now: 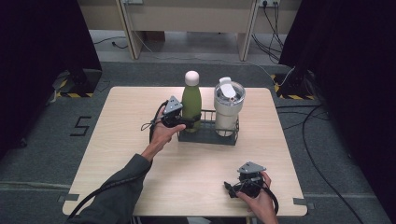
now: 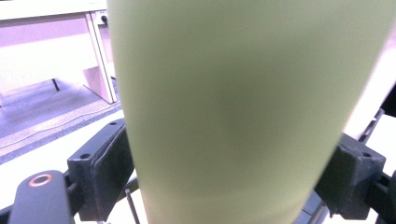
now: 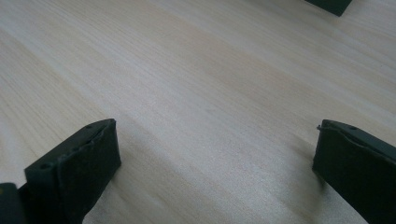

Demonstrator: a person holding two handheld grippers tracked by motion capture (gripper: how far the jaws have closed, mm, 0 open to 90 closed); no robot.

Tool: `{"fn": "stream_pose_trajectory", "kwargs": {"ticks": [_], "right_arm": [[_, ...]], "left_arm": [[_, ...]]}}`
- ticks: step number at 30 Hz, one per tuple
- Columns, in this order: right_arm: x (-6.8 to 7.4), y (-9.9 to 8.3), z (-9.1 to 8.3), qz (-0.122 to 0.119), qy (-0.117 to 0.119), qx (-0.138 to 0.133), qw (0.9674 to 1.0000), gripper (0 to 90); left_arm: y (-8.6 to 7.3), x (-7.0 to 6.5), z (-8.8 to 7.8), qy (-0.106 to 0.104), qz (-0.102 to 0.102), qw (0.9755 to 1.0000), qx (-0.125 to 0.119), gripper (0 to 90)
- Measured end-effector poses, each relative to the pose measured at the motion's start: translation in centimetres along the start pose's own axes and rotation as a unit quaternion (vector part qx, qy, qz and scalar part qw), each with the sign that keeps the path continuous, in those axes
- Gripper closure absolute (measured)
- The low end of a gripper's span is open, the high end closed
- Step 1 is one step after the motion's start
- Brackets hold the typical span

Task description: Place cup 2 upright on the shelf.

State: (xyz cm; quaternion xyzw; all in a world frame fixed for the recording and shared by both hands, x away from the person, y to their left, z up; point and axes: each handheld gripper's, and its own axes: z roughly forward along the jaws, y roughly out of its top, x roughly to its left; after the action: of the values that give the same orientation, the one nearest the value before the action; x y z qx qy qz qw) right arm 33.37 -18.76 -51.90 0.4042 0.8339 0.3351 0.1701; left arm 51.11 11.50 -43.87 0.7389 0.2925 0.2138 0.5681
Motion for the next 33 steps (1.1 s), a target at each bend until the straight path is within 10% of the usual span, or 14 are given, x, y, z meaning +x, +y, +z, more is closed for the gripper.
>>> {"fn": "stream_pose_trajectory", "kwargs": {"ticks": [33], "right_arm": [[0.0, 0.0, 0.0, 0.000, 0.000, 0.000, 1.0000, 0.8]], "left_arm": [[0.6, -0.3, -3.2, 0.012, -0.007, 0.9999, -0.005, 14.6]]}}
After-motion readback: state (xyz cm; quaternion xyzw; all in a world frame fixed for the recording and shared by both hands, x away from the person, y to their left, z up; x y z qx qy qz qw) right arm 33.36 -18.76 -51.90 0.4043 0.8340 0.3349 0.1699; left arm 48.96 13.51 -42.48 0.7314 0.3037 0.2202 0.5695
